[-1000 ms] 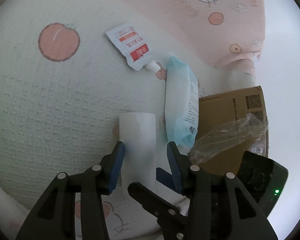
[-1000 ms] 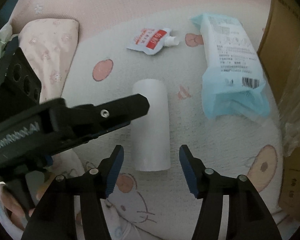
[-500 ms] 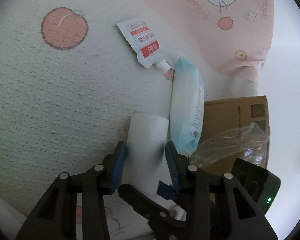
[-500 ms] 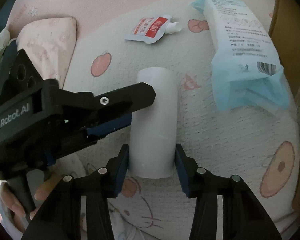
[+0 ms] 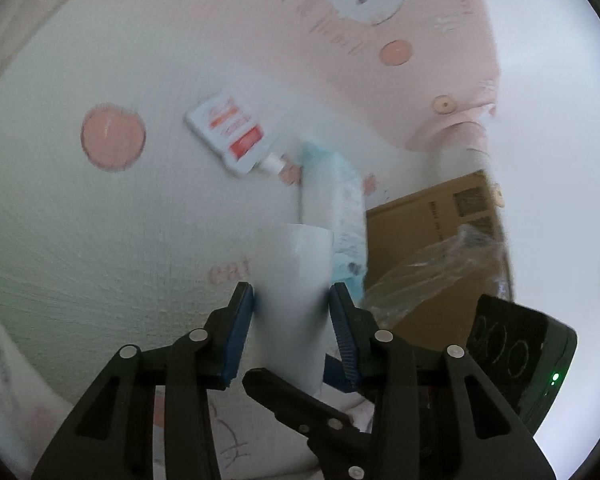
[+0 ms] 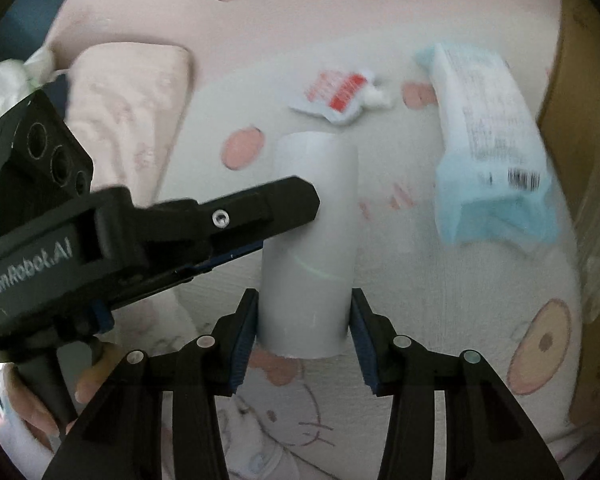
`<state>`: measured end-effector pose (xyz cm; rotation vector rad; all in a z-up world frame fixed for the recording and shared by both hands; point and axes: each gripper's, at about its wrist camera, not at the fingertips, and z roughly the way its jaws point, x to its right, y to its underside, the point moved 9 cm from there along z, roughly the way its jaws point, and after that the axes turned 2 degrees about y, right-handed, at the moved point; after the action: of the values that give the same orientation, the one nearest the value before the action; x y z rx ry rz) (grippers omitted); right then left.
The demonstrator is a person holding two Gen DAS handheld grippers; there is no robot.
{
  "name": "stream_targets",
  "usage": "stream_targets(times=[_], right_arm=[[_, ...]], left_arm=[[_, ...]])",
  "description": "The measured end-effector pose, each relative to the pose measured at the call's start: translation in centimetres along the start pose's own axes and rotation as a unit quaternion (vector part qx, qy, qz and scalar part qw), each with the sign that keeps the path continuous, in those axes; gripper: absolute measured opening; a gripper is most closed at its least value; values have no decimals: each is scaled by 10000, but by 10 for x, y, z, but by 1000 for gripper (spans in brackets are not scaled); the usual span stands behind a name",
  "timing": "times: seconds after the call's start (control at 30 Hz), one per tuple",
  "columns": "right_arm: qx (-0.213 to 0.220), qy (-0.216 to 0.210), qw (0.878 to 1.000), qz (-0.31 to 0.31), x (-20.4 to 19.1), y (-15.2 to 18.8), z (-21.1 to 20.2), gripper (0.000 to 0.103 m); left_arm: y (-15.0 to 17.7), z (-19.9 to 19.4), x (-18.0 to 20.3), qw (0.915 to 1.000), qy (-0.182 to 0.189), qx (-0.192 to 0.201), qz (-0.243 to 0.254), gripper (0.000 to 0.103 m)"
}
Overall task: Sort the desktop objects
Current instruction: 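Lift the tube and carry it in the left tool over the box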
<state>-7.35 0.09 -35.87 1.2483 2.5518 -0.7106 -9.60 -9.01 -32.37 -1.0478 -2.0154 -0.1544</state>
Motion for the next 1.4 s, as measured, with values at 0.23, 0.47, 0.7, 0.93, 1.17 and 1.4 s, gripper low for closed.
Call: stream_targets(times=[0.23, 0.47, 0.7, 0.93, 1.17, 1.4], right_arm=[[517, 76, 9975, -478, -22, -12, -38, 42], [1130, 186, 9909, -701, -24, -25, -87, 42], [1863, 175, 9808, -550, -11, -38, -146, 42], [2270, 309, 9722, -478, 10, -51, -189, 42], [2468, 537, 9666, -438, 38, -58, -219, 42], [2592, 818, 9620, -274, 74, -64, -246, 42]], left_arm=[[-14, -35, 43, 9983, 34, 291, 513, 43], [-26, -58, 99, 9926, 90, 610, 1041, 43], [-32, -73, 160, 9821, 182, 868, 1660, 43], [-40, -71, 218, 9742, 370, 884, 2042, 43], [-42, -60, 271, 9670, 515, 704, 2392, 43], [-32, -27, 316, 9609, 617, 410, 2668, 44]])
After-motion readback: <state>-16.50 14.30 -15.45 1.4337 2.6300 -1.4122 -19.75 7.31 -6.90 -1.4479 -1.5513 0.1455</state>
